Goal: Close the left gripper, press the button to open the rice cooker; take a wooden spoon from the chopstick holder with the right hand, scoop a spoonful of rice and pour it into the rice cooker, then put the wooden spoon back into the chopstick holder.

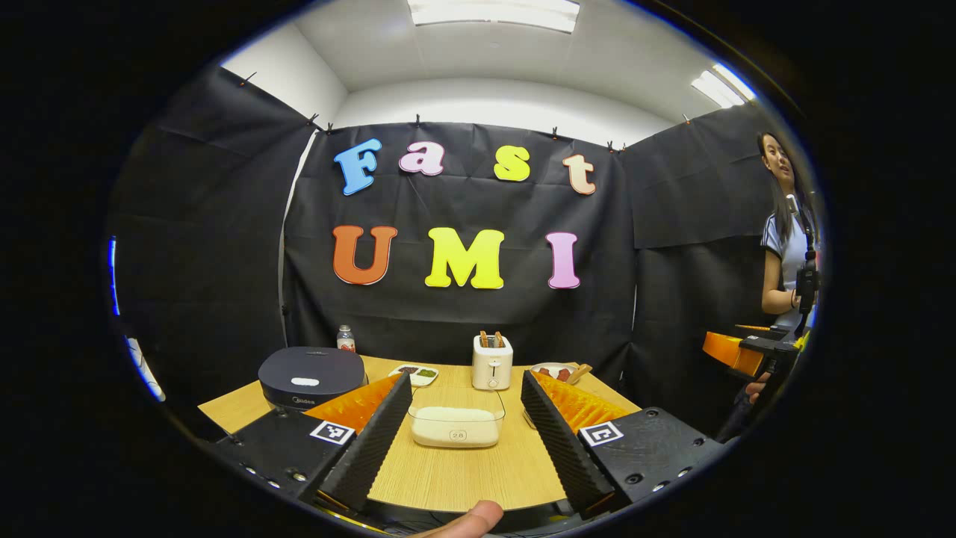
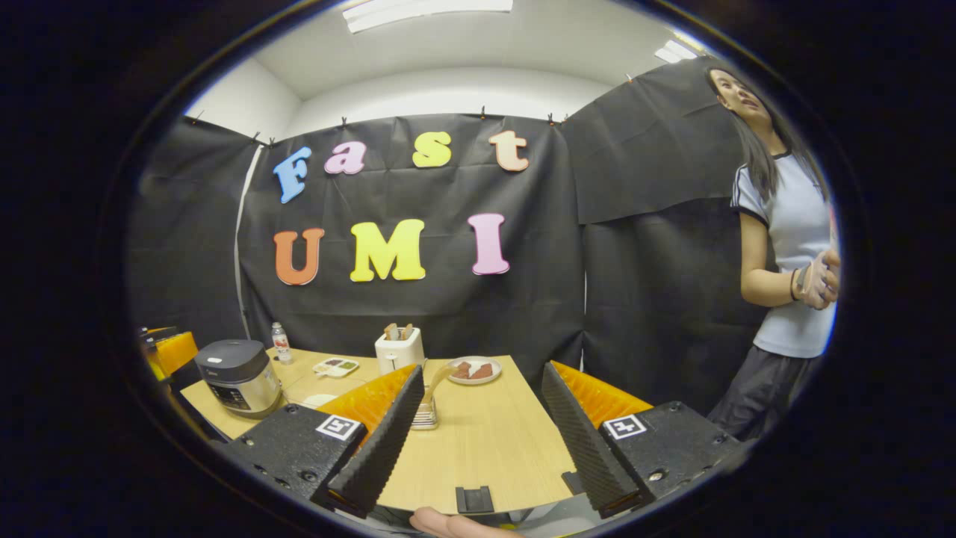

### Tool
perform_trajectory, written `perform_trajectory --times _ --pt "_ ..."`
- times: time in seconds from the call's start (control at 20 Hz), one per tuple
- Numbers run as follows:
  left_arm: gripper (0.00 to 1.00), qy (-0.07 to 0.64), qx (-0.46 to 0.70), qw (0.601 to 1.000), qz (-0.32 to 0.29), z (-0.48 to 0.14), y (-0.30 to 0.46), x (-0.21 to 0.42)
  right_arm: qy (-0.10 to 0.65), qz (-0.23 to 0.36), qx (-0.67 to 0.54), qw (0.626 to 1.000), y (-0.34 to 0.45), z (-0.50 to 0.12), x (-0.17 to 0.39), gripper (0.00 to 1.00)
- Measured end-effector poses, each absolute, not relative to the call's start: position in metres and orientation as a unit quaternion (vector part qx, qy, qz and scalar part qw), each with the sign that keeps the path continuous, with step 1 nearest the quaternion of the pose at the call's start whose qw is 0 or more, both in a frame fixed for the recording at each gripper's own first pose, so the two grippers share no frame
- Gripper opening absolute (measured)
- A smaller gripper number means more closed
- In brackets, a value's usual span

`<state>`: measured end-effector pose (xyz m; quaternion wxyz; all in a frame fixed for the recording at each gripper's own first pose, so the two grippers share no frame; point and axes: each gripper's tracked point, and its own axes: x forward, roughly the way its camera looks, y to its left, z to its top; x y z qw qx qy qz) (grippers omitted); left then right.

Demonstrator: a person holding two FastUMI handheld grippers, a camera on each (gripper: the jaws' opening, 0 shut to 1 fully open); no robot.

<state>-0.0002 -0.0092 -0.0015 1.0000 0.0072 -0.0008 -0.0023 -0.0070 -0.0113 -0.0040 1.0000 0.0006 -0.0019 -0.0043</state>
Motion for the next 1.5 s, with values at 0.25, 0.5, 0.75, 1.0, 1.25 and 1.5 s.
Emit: perform_trajectory --times 0.25,0.5,0.75,1.0,1.25,1.5 --pt "0.94 -0.003 0.011 1.0 -0.006 -0.002 -0.014 0.001 -0.009 -0.006 -0.001 1.0 -0.014 -0.002 -0.007 0.99" --pt "0.94 0.001 0.014 1.0 0.003 -0.007 -0.009 0.002 -0.006 -0.007 0.003 1.0 -0.015 -0.005 -0.006 1.0" --pt "0.94 0.0 0.001 1.0 -0.006 -0.008 -0.009 -0.002 -0.009 -0.004 0.001 1.0 -0.011 -0.005 -0.008 1.0" --pt "0.94 -0.003 0.01 1.0 -0.01 -0.009 -0.011 -0.002 -0.009 0.001 -0.001 1.0 -0.006 -0.007 -0.008 1.0" --pt "0.94 -0.002 0.012 1.0 -0.007 -0.011 -0.008 -0.002 -0.009 0.002 0.001 1.0 -0.003 -0.008 -0.008 1.0" --pt "0.94 -0.004 0.014 1.0 -0.004 -0.011 -0.006 -0.002 -0.012 0.009 0.001 1.0 0.003 -0.01 -0.007 1.0"
